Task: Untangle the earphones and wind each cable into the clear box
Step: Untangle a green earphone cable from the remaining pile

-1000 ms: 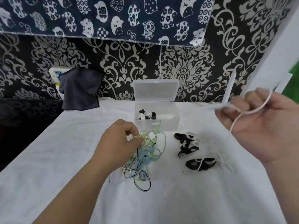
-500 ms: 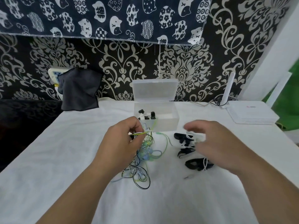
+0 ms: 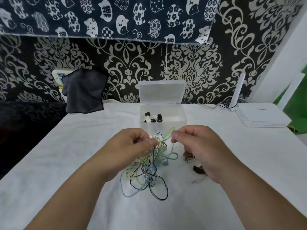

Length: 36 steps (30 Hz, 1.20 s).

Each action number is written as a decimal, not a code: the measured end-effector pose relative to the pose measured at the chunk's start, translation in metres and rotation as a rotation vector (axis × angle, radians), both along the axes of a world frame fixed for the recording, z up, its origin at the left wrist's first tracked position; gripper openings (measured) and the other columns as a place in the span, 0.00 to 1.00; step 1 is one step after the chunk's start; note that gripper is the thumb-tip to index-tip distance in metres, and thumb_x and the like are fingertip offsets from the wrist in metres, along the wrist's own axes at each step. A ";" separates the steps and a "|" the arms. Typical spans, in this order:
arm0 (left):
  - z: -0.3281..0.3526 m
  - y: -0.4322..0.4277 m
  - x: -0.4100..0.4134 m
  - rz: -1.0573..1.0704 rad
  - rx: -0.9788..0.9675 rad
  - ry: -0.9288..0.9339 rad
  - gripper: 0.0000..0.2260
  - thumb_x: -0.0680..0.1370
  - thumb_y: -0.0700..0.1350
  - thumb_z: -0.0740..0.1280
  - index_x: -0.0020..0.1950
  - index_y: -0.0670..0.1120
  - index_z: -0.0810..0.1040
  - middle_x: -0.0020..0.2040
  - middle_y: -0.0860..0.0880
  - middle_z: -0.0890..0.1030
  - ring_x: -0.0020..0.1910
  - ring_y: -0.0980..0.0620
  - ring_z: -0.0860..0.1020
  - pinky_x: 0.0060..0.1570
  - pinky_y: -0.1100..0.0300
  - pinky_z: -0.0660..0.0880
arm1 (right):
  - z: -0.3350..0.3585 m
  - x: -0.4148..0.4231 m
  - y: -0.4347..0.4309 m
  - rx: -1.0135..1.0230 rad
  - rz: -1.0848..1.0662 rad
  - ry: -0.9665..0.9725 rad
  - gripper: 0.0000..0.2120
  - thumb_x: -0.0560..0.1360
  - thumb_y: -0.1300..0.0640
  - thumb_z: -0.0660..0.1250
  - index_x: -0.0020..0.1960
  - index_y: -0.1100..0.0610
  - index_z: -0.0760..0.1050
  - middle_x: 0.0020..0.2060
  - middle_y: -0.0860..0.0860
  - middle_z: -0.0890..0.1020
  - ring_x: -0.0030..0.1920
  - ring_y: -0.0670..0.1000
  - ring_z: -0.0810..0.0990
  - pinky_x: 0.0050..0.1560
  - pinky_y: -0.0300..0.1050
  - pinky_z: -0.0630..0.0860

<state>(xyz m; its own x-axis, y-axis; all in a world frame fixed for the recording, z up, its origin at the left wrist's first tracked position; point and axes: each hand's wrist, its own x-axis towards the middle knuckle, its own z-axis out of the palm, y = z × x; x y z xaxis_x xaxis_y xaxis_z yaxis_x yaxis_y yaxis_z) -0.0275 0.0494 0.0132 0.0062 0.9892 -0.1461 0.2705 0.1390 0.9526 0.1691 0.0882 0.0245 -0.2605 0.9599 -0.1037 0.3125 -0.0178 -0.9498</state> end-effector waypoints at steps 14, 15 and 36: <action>0.003 0.014 -0.005 0.770 0.135 -0.403 0.11 0.80 0.41 0.65 0.37 0.46 0.73 0.33 0.50 0.72 0.37 0.52 0.78 0.46 0.57 0.71 | 0.017 0.015 0.001 0.043 -0.121 -0.096 0.08 0.72 0.53 0.75 0.36 0.54 0.85 0.31 0.55 0.80 0.21 0.42 0.67 0.26 0.34 0.67; 0.003 0.014 -0.006 0.796 0.144 -0.407 0.12 0.81 0.41 0.65 0.37 0.47 0.73 0.33 0.50 0.74 0.39 0.51 0.78 0.48 0.56 0.71 | 0.017 0.015 0.002 0.040 -0.146 -0.095 0.08 0.73 0.53 0.75 0.36 0.54 0.85 0.30 0.54 0.80 0.20 0.41 0.68 0.26 0.33 0.66; -0.002 -0.001 0.028 0.236 0.277 0.455 0.14 0.72 0.52 0.74 0.29 0.49 0.76 0.25 0.57 0.75 0.24 0.59 0.71 0.29 0.63 0.69 | 0.007 0.002 -0.001 0.010 0.010 0.324 0.12 0.82 0.61 0.60 0.43 0.60 0.78 0.45 0.60 0.86 0.53 0.60 0.84 0.60 0.57 0.79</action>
